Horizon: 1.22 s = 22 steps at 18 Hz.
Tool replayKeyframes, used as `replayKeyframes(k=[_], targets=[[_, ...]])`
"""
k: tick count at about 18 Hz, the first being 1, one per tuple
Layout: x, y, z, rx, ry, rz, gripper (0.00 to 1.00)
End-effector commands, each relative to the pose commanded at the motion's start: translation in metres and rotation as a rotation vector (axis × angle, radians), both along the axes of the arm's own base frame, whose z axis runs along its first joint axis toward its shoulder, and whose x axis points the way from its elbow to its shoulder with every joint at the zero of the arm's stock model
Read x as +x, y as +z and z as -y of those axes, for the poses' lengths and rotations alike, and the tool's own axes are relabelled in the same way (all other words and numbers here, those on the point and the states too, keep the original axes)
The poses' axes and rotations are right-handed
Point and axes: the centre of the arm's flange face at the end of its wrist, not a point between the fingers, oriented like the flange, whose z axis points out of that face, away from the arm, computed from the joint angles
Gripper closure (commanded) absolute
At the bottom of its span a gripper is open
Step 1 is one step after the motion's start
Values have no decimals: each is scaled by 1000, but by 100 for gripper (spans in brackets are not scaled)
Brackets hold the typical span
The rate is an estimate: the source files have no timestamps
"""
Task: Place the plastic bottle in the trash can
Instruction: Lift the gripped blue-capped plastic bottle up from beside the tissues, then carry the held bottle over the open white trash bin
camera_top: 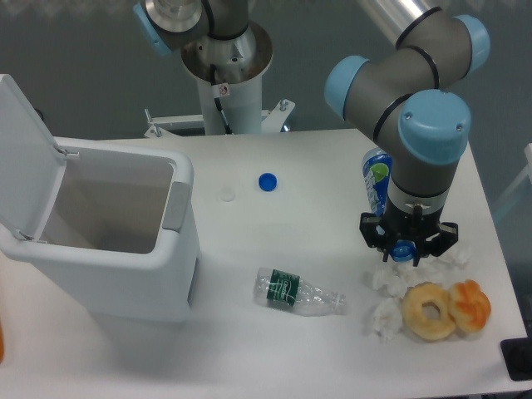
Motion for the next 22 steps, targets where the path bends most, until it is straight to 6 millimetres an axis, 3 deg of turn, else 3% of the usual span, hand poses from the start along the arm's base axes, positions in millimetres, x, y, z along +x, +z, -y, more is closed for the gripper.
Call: replayKeyframes(k=[4,6,10,15,17,22], targets=[[3,3,-2,8,-9,-3,87],[7,19,-5,50,-15,-7,87],[21,33,-11,48,-31,-20,87],[88,91,-41,124,-98,-65,87],[112,105,-50,173,-92,-49,87],[157,139,-40,262,-101,-21,87]])
